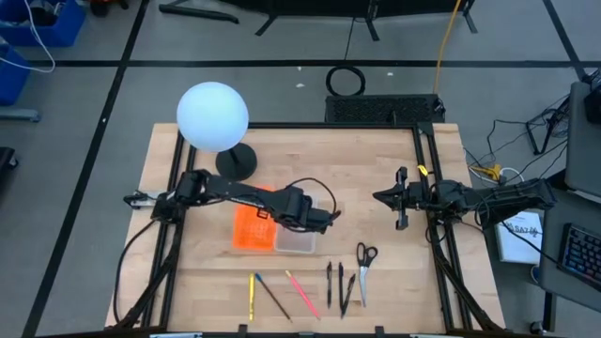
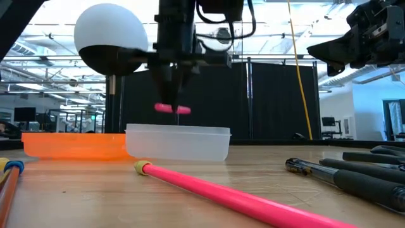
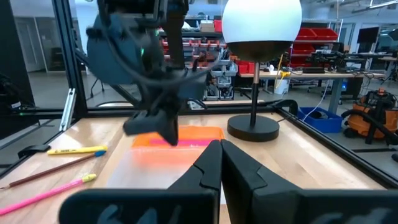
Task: Pick & place school supplies into a supply box
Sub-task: Put the left pink pen into the supply box
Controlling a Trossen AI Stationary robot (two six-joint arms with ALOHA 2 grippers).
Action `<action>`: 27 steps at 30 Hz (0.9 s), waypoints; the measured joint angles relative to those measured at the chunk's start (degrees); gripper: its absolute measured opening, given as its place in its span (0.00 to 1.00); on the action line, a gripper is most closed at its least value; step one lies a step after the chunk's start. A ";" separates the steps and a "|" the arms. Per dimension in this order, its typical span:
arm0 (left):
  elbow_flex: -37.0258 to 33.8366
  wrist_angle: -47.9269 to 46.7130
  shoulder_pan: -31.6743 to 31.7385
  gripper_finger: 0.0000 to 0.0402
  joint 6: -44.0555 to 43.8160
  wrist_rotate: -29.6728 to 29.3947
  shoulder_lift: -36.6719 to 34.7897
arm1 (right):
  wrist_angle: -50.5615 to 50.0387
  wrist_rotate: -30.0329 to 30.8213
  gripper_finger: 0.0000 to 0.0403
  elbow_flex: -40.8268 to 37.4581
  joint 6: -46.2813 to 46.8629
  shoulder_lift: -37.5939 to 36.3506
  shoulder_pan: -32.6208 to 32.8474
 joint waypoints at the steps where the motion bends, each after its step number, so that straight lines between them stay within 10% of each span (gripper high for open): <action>1: -0.97 1.61 -0.20 0.06 -0.22 0.74 0.00 | 0.02 0.00 0.00 0.02 0.02 0.00 0.00; 27: -11.05 17.19 -1.47 0.16 -2.64 8.63 0.02 | 2.30 0.00 0.00 0.01 0.04 0.00 0.00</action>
